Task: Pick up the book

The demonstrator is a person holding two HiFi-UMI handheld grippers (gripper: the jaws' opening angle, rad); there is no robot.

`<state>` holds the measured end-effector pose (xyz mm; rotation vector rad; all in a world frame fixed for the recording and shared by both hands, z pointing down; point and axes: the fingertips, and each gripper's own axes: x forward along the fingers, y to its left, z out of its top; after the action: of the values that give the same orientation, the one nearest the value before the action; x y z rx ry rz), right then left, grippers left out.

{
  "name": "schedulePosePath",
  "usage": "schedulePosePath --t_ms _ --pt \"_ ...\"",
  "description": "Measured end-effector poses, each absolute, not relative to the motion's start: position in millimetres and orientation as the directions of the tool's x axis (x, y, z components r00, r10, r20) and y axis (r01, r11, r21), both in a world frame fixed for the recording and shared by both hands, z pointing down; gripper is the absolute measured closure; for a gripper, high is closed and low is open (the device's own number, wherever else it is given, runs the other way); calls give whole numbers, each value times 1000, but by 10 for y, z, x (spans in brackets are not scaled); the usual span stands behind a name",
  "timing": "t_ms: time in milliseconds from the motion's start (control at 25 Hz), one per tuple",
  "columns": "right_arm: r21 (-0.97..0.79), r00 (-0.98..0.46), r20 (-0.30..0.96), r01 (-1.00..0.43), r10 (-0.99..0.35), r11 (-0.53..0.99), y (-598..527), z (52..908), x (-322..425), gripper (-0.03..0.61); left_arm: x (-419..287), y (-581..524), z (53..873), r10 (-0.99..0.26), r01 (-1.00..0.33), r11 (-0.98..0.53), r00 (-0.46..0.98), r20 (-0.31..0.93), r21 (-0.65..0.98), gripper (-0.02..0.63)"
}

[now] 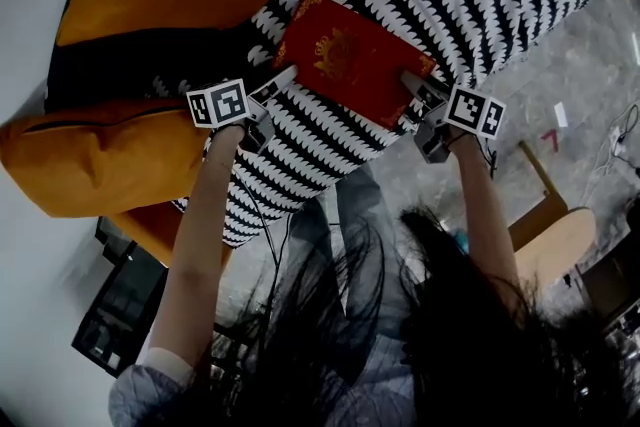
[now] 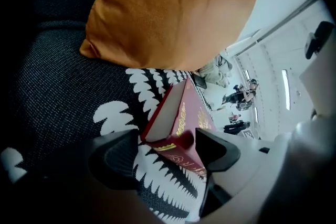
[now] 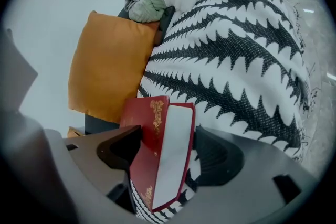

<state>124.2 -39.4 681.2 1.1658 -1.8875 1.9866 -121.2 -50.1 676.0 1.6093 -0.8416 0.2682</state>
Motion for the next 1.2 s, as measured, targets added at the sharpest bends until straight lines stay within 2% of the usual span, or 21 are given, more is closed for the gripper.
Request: schedulePosePath --t_ms 560,840,1200 --pt "-754 -644 646 -624 -410 -207 -327 6835 1193 273 -1254 -547 6856 -270 -676 17 707 654 737 284" --pt "-761 -640 619 -632 -455 -146 -380 6540 1249 273 -1200 -621 6550 -354 -661 -76 718 600 746 284" --pt "-758 -628 571 -651 -529 -46 -346 5751 1276 273 -1236 -537 5778 -492 -670 -140 686 536 729 285"
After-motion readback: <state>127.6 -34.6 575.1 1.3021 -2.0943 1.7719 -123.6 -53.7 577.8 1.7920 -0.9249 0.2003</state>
